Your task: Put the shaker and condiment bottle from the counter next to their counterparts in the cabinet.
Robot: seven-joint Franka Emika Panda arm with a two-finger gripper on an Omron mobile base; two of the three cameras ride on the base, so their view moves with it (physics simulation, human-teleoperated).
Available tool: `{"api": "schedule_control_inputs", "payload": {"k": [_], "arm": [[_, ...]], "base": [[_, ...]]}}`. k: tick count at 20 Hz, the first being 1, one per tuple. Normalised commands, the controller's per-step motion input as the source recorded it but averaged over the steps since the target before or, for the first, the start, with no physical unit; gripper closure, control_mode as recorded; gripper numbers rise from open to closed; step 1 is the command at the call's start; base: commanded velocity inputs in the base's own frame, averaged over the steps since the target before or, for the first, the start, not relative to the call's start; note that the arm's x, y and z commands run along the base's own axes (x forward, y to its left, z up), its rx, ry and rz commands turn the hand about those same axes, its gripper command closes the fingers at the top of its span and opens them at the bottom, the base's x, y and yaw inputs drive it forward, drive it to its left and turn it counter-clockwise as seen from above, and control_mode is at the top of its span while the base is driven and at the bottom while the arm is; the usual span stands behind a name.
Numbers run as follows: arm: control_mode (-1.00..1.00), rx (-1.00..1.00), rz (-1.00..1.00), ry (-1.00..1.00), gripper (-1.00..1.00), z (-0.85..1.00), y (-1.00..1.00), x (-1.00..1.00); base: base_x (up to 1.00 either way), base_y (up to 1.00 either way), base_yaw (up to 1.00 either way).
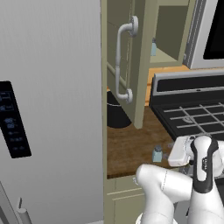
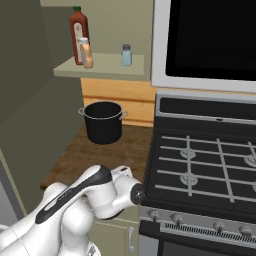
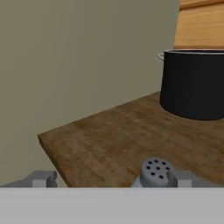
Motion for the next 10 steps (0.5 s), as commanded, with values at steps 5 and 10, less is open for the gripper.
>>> {"api": "schedule_control_inputs", "payload": {"k": [5,10], "arm": [[-1.0,0.0,0.0,0.0,-1.0,-0.14,0.14,0.0],[-1.0,0.0,0.0,0.0,-1.0,-0.12,0.21,0.0]], "base": [[0.0,0.0,0.0],[0.0,0.0,0.0]]}}
